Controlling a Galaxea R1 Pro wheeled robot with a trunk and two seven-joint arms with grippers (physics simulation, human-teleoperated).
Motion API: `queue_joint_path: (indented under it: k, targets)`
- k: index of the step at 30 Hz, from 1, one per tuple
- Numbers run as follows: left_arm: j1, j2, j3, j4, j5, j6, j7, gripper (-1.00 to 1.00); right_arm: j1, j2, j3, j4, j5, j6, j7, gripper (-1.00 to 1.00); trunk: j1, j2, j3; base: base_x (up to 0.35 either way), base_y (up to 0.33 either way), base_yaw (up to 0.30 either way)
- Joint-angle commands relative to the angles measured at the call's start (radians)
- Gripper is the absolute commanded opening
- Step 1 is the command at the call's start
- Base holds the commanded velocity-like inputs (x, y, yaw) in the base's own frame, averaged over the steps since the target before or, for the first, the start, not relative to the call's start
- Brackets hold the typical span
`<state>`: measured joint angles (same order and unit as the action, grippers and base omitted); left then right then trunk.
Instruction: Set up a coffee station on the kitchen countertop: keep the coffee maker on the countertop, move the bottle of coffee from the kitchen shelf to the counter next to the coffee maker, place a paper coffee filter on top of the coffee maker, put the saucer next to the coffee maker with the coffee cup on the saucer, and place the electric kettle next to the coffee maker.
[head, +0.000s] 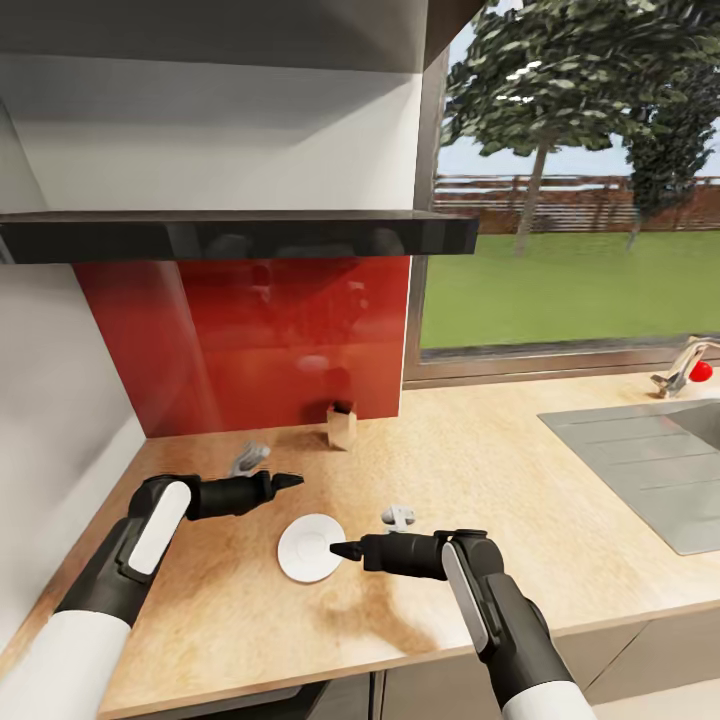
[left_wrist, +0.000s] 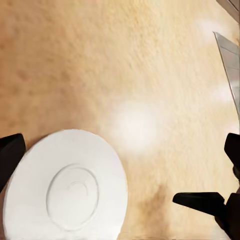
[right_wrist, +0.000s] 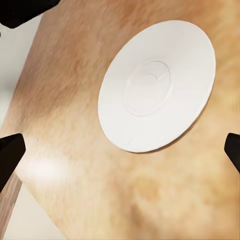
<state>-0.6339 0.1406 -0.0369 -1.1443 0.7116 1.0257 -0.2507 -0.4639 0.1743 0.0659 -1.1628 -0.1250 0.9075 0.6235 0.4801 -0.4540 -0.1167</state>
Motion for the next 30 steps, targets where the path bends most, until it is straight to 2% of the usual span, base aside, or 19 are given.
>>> queue_joint_path:
  k: [1, 6, 9, 27, 30]
  targets:
    - [0.002, 0.001, -0.003, 0.0, -0.007, 0.002, -0.01, 1.0, -0.001, 0.0, 0.0, -0.001, -0.01, 0.008, -0.005, 1.0, 0.001, -0.002, -0.002, 0.008, 0.0, 0.0]
    - [0.045, 0.005, -0.017, 0.0, 0.045, 0.002, -0.01, 1.0, -0.001, 0.0, 0.001, 0.009, -0.01, 0.008, -0.005, 1.0, 0.001, -0.002, -0.002, 0.002, 0.0, 0.0]
    - [0.066, 0.004, -0.019, -0.001, 0.058, 0.002, -0.01, 1.0, -0.001, 0.0, 0.001, 0.037, -0.01, 0.008, -0.004, 1.0, 0.001, -0.002, -0.002, 0.0, 0.0, 0.0]
    - [0.095, 0.01, -0.018, -0.001, 0.066, 0.002, -0.01, 1.0, -0.001, 0.0, 0.002, 0.058, -0.011, 0.008, -0.004, 1.0, 0.001, -0.002, -0.002, 0.0, 0.0, 0.0]
    - [0.096, 0.01, -0.018, -0.002, 0.066, 0.002, -0.01, 1.0, -0.001, 0.0, 0.022, 0.058, -0.011, 0.008, -0.004, 1.0, 0.001, -0.002, -0.002, 0.0, 0.0, 0.0]
